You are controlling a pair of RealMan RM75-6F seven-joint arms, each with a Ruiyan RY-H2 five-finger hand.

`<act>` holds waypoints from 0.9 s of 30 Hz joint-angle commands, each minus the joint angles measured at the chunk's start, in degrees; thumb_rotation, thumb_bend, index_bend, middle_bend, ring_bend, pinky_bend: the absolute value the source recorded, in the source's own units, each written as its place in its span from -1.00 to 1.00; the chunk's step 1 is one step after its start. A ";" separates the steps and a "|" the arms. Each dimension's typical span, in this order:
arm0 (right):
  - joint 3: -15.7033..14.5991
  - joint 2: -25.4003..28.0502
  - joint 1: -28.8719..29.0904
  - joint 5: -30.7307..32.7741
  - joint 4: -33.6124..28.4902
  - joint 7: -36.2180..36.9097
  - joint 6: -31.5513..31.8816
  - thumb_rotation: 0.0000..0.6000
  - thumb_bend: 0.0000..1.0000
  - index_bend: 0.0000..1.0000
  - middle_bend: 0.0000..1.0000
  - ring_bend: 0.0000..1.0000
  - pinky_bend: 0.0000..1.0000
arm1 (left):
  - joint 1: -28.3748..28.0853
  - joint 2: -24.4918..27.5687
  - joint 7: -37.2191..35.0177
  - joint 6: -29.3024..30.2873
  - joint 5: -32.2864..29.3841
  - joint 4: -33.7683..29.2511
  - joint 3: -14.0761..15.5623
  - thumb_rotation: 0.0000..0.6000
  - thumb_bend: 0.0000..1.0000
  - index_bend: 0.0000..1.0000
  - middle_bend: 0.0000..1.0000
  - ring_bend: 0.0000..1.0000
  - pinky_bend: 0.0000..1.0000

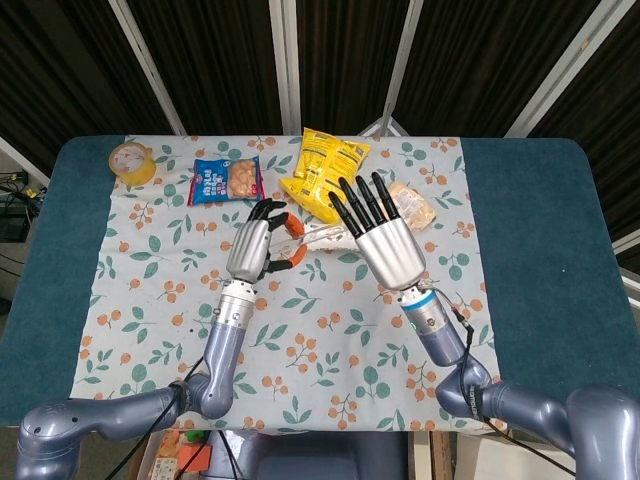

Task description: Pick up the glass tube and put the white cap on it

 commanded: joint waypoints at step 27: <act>1.93 6.14 -4.86 4.99 -7.21 -2.85 1.19 1.00 -0.16 -1.00 -1.00 -1.00 -1.00 | 9.36 12.22 -1.29 -0.62 6.16 -5.07 11.41 1.00 0.46 0.37 0.32 -0.59 -0.78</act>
